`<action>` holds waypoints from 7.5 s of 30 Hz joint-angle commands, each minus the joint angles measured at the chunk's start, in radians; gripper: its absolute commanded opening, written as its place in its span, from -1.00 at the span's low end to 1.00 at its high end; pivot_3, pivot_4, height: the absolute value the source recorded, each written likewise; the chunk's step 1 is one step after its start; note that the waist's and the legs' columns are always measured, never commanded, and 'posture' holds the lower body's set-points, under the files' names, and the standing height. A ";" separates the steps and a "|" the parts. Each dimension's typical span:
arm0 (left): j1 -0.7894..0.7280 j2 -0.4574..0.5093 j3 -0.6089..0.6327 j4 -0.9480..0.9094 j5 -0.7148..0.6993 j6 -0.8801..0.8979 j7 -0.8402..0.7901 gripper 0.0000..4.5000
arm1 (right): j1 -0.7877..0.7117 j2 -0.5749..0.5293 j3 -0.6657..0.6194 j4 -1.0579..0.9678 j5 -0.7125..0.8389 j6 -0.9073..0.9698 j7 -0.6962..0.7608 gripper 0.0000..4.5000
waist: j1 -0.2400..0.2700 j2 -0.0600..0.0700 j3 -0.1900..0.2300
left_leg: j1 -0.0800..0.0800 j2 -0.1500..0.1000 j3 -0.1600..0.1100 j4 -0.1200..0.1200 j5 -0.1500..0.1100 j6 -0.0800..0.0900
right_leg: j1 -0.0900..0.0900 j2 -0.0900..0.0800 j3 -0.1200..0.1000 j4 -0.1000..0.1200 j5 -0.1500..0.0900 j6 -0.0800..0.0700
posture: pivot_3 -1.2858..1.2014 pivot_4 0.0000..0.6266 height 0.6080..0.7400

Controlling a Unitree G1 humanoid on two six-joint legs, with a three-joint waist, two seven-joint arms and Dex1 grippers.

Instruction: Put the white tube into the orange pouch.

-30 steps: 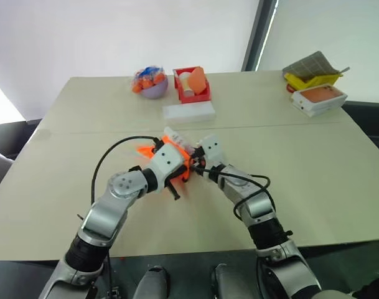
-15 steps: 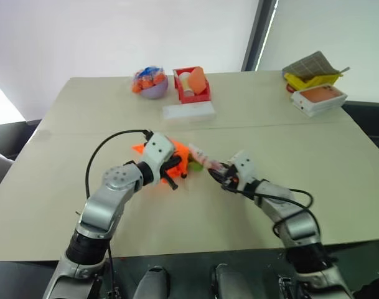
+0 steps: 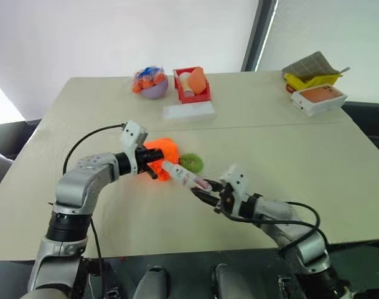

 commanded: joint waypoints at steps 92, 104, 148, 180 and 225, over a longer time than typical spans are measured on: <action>0.217 0.111 0.136 0.006 -0.097 -0.141 0.051 -1.00 | -0.254 -0.026 0.160 0.257 -0.245 -0.131 -0.040 0.98 | -0.004 0.000 0.000 | -0.001 0.000 0.000 -0.002 0.000 0.000 | -0.003 -0.001 0.000 0.000 0.001 -0.002 | 0.03 -0.52 1.00; 0.237 0.076 0.143 -0.065 -0.156 -0.105 0.065 -1.00 | -0.259 -0.012 0.159 0.416 -0.366 -0.252 -0.057 -0.76 | -0.002 -0.001 0.000 | 0.000 0.000 0.000 -0.001 0.000 0.000 | -0.001 0.000 0.000 0.000 0.002 -0.003 | 0.03 -0.52 1.00; -0.194 0.055 -0.364 0.267 0.129 -0.435 -0.505 0.98 | 0.042 -0.187 -0.369 -0.105 0.252 0.053 0.055 -1.00 | 0.003 -0.001 0.000 | -0.002 0.000 0.001 -0.001 0.000 0.000 | -0.002 -0.001 0.000 -0.004 0.000 -0.001 | 0.03 -0.52 1.00; -0.289 -0.050 -0.370 0.492 0.247 -0.466 -0.618 -0.75 | 0.009 -0.178 -0.330 -0.111 0.240 0.028 0.032 -1.00 | 0.003 -0.001 0.000 | -0.002 0.000 0.001 -0.001 -0.001 0.001 | -0.001 -0.001 0.000 -0.003 0.000 0.000 | 0.03 -0.52 1.00; -0.288 -0.038 -0.409 0.494 0.302 -0.474 -0.703 -0.91 | -0.025 -0.166 -0.306 -0.107 0.245 -0.011 0.033 -1.00 | 0.002 -0.001 0.000 | -0.001 0.000 0.001 -0.001 0.000 0.001 | -0.001 -0.001 0.000 -0.001 0.000 0.000 | 0.03 -0.52 1.00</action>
